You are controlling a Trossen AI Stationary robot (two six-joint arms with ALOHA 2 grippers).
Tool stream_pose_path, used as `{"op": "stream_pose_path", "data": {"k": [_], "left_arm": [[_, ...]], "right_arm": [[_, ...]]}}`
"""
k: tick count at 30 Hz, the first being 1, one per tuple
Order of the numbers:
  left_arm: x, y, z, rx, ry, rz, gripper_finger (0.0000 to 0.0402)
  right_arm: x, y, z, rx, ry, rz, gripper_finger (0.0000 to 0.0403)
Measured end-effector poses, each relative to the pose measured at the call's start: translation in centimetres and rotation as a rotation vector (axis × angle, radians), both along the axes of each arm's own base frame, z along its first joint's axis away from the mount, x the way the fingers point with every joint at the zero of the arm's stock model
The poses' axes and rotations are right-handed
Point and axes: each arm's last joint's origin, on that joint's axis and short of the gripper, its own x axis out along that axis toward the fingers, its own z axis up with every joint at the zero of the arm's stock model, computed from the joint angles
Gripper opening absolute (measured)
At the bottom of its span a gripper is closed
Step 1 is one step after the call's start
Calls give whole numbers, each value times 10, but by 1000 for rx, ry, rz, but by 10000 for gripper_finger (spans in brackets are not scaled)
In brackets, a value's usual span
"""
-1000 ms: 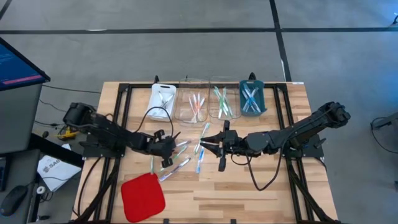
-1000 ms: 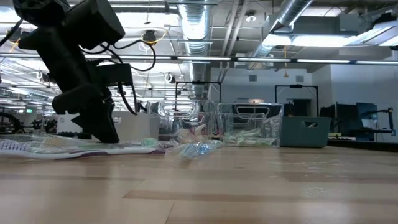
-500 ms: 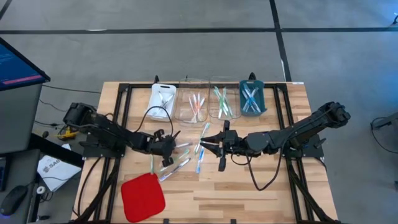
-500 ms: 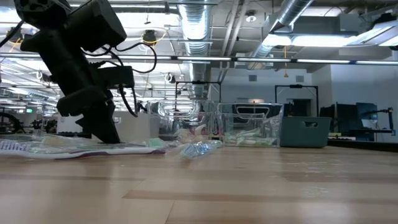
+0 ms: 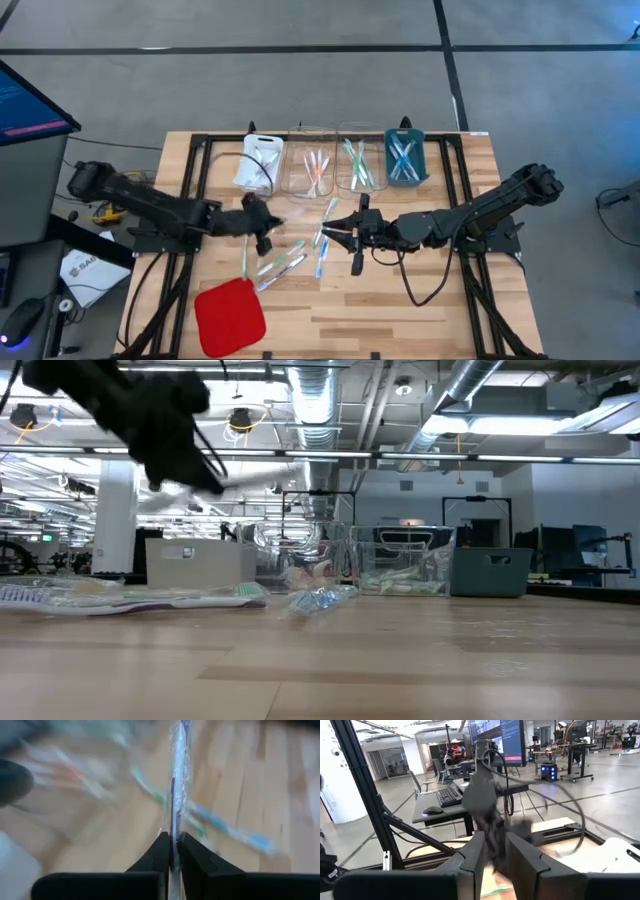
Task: Pick & Place Toothbrushes
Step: Put the violet toothbrush into the white bin
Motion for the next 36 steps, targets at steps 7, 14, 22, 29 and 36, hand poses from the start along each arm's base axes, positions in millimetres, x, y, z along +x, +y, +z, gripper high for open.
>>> {"op": "stream_pose_path", "data": {"k": [7, 14, 22, 29, 36], "left_arm": [[-33, 45, 41, 95, -152, 246, 14], [-51, 105, 42, 118, -89, 443, 14], [-54, 158, 10, 9, 94, 518, 14], [-46, 173, -17, -30, 236, 503, 14], [-41, 176, -27, -45, 269, 505, 14]], "right_arm": [[0, 0, 0, 15, -2, 0, 72], [0, 0, 0, 16, -2, 0, 72], [0, 0, 0, 15, -2, -1, 72], [0, 0, 0, 15, -2, -1, 72], [0, 0, 0, 15, -2, -1, 72]]}}
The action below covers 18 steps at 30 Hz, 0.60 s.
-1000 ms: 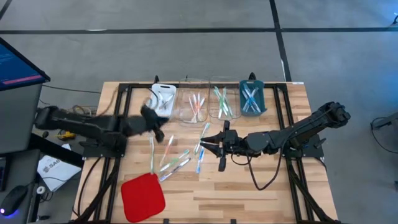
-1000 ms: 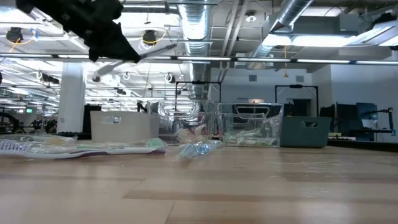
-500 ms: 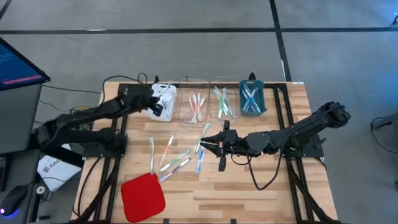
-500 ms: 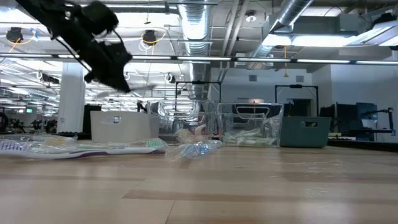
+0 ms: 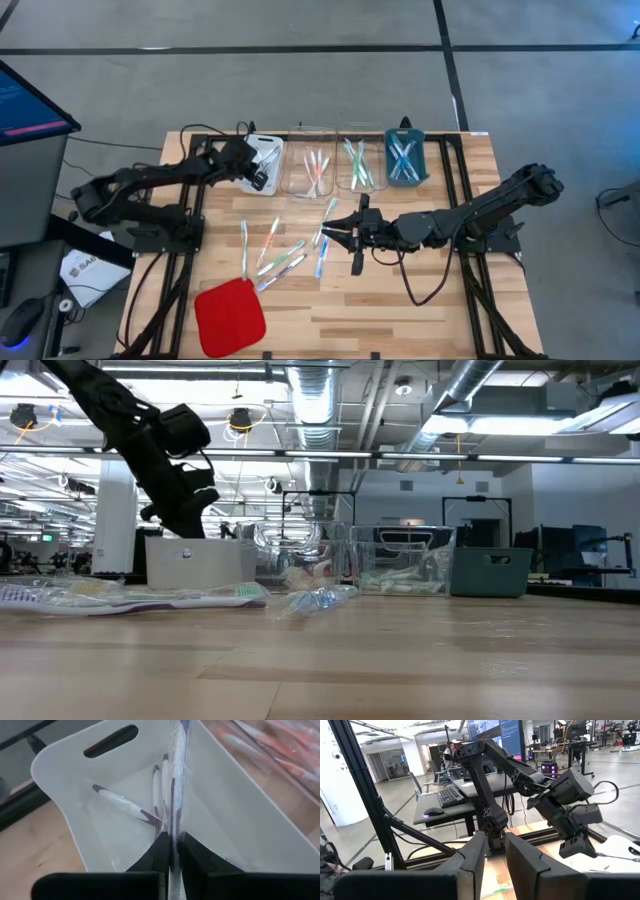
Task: Pick & Place Toothbrushes
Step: Put the violet toothbrush into the white bin
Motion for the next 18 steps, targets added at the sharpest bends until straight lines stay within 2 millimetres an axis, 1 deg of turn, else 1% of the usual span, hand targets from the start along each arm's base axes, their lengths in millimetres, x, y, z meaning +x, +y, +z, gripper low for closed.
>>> {"op": "stream_pose_path", "data": {"k": [13, 15, 18], "left_arm": [[4, 7, -20, -61, 50, 44, 15], [5, 8, -22, -61, 55, 45, 24], [6, 8, -22, -51, 55, 35, 51]], "right_arm": [[0, 0, 0, 0, 0, 0, 72], [0, 0, 0, 0, 0, 0, 72], [0, 0, 0, 0, 0, 0, 72]]}}
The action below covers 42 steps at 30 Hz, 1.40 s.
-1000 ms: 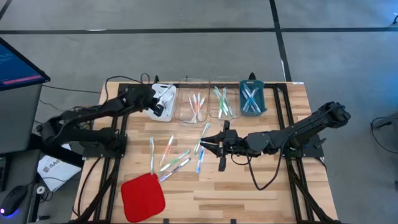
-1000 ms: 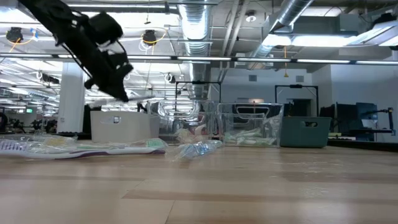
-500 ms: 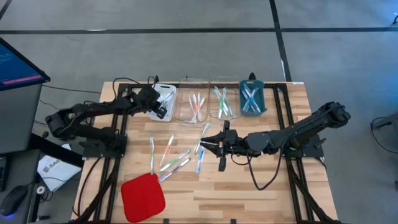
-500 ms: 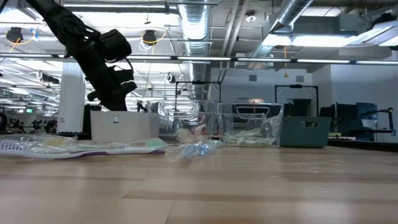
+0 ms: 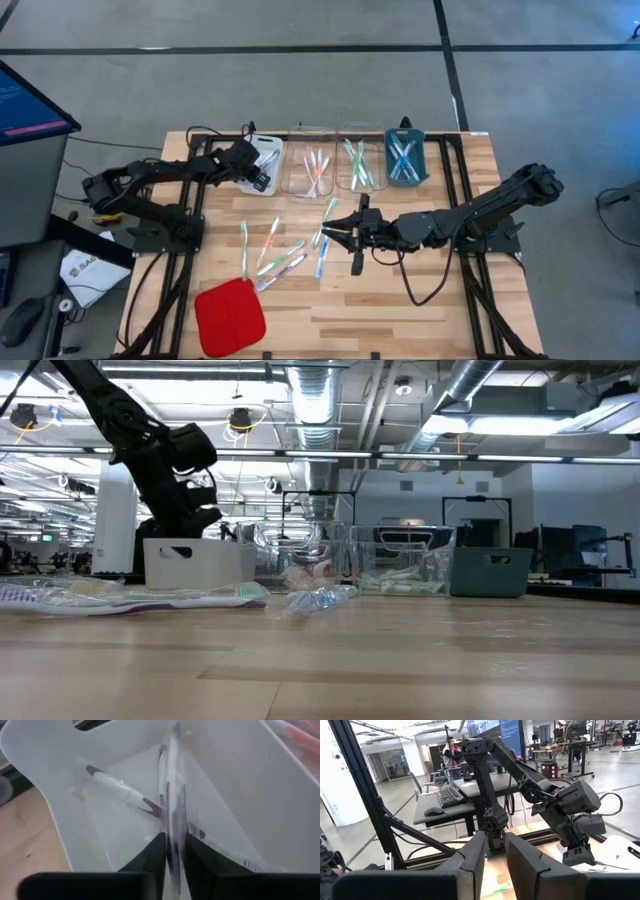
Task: Pick & Place Toothbrushes
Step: Put the violet toothbrush into the white bin, then adjust the white bin
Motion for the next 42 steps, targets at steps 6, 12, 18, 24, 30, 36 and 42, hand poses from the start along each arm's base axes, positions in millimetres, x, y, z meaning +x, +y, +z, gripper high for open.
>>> {"op": "stream_pose_path", "data": {"k": [6, 12, 18, 24, 30, 36, 42], "left_arm": [[-4, -1, 14, 75, -26, 34, 108], [-12, -10, 44, 139, -166, 43, 145], [-35, -31, 54, 112, -130, 239, 108], [-55, -44, 39, 8, 59, 294, 9], [-59, -48, 24, -67, 56, 315, 1], [-60, -50, 13, -112, 27, 294, 0], [-55, -49, 10, -135, -72, 240, 0]], "right_arm": [[0, 0, 0, 0, 0, 0, 72], [0, 0, 0, 0, 0, 0, 72], [0, 1, 0, 0, 0, 2, 72], [-2, 4, 0, -1, 0, 14, 72], [-1, 4, 0, 0, 0, 13, 72], [-2, 4, 0, 0, 0, 13, 72], [-2, 4, 0, 0, 0, 13, 72]]}}
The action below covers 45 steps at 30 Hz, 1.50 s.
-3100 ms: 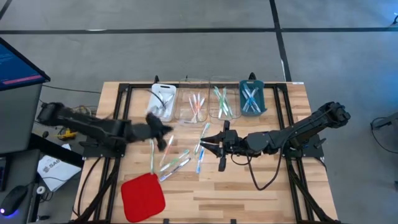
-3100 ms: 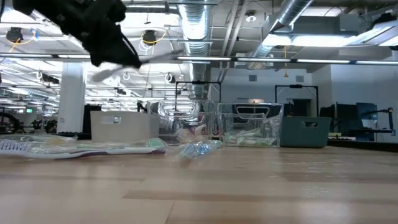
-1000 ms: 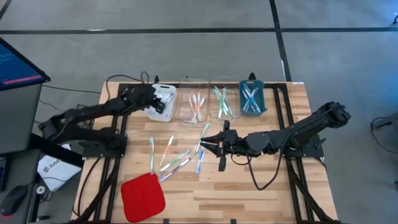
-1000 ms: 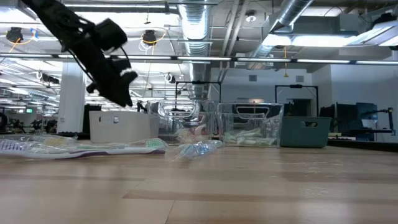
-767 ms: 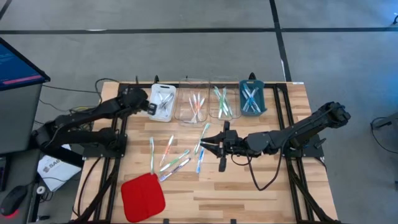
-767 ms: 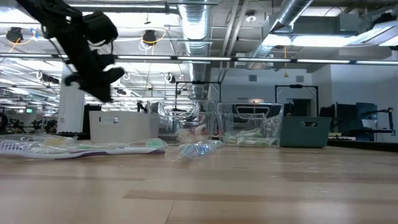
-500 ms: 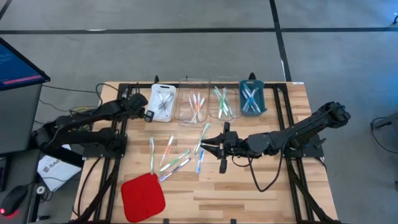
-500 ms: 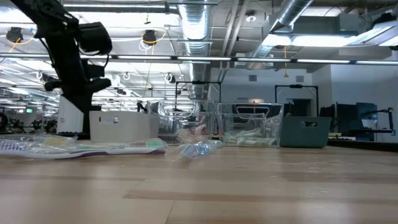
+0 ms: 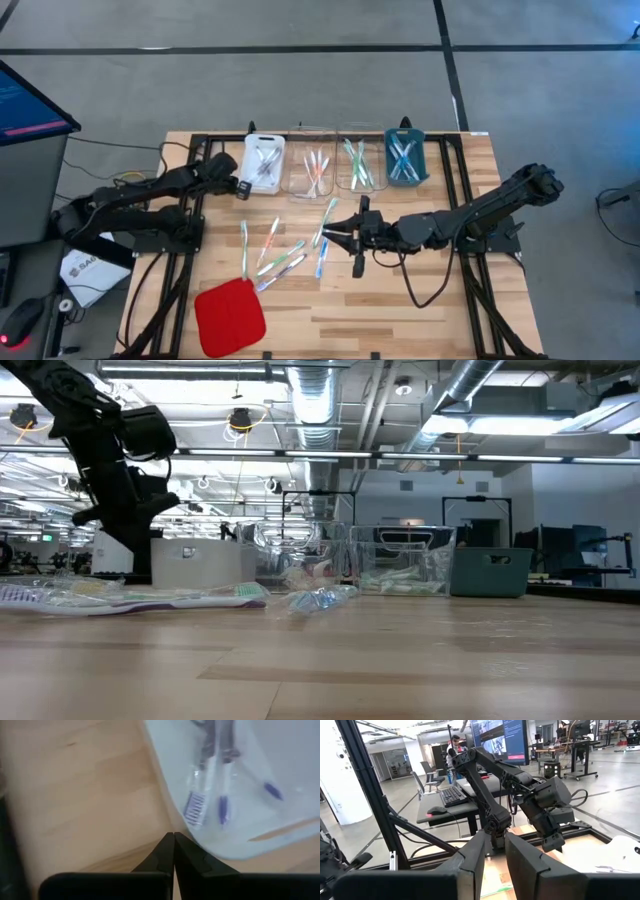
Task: Pick & Place Toothbrushes
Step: Adjust the white bin, then put the green toothbrush into the right transparent bin
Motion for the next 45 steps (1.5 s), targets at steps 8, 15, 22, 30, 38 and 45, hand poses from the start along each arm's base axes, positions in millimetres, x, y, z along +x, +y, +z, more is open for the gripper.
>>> {"op": "stream_pose_path", "data": {"k": [8, 15, 22, 30, 38, 45], "left_arm": [[4, 1, 1, -17, -67, -55, 0], [-3, 0, -1, 29, 49, 28, 0], [-3, -3, -3, -19, 43, 2, 0], [2, -19, -6, -138, 23, -97, 0], [1, -34, -9, -190, 73, -61, 0], [13, -57, -8, -211, 12, -115, 0]], "right_arm": [[0, 0, 0, 0, 0, 0, 72], [0, 0, 0, 0, 0, 0, 72], [-1, 2, 0, 0, 0, 6, 72], [-1, 2, -2, -8, 19, 7, 72], [-3, 7, -3, -12, 28, 22, 72], [-3, 8, -3, -12, 28, 28, 72]]}}
